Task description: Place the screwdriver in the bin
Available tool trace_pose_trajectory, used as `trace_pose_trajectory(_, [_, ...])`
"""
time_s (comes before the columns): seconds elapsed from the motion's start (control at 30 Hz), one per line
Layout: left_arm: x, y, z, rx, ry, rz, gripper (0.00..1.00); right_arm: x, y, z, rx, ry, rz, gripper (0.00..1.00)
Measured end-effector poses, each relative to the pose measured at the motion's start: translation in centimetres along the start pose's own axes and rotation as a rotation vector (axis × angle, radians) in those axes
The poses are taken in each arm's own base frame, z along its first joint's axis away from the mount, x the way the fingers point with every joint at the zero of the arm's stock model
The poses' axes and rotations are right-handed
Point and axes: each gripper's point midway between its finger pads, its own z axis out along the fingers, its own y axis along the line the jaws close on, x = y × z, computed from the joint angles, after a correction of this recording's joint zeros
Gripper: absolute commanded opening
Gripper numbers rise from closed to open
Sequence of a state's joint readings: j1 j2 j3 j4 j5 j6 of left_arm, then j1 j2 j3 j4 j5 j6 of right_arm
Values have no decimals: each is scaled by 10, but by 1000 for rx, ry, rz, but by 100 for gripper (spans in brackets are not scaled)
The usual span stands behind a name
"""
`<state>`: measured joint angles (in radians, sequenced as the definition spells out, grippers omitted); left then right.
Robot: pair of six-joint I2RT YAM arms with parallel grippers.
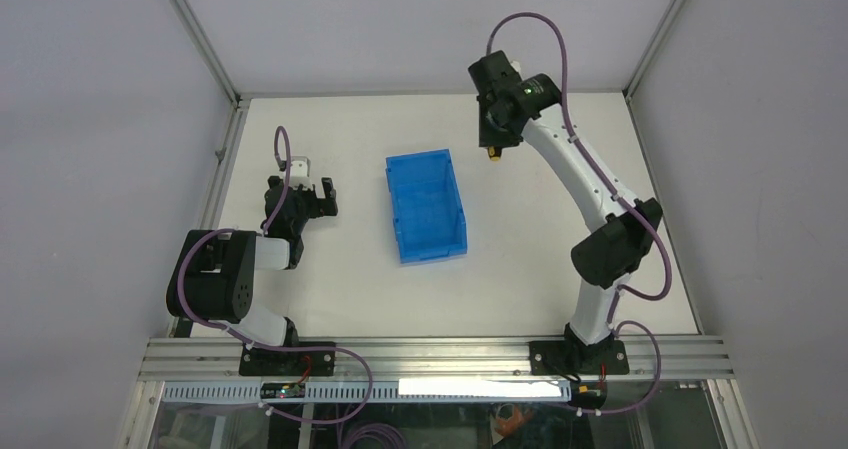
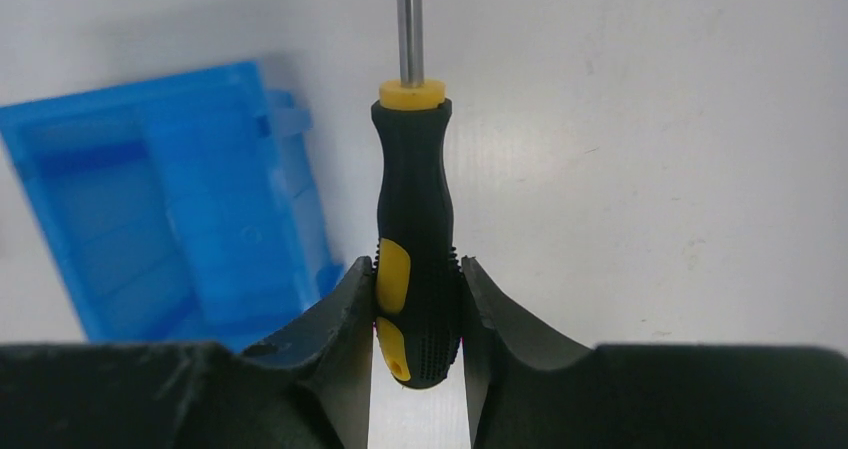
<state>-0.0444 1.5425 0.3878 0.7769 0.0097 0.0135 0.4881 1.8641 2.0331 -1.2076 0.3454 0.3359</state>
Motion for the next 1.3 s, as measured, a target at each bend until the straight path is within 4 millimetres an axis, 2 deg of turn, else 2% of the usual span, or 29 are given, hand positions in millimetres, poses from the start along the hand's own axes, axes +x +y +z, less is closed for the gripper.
trace_pose_trajectory(0.07, [0, 0, 0, 0, 0, 0, 99, 8, 23, -20, -46, -13, -20, 0])
trace_pose_trajectory(0.17, [0, 0, 0, 0, 0, 0, 99, 26, 58, -35, -111, -4, -54, 0])
trace_pose_trajectory(0.3, [0, 0, 0, 0, 0, 0, 99, 55, 95, -39, -169, 25, -100, 0])
trace_pose_trajectory(0.47, [0, 0, 0, 0, 0, 0, 99, 90, 127, -34, -192, 45, -140, 0])
trace_pose_trajectory(0.6, [0, 0, 0, 0, 0, 0, 99, 113, 138, -18, -165, 56, -163, 0])
trace_pose_trajectory(0.77, [0, 0, 0, 0, 0, 0, 99, 144, 153, 14, -124, 88, -190, 0])
trace_pose_trajectory(1.0, [0, 0, 0, 0, 0, 0, 99, 184, 163, 49, -99, 142, -217, 0])
trace_pose_trajectory(1.23, [0, 0, 0, 0, 0, 0, 99, 192, 170, 62, -106, 144, -191, 0])
trace_pose_trajectory(1.3, [0, 0, 0, 0, 0, 0, 99, 196, 172, 66, -106, 151, -187, 10])
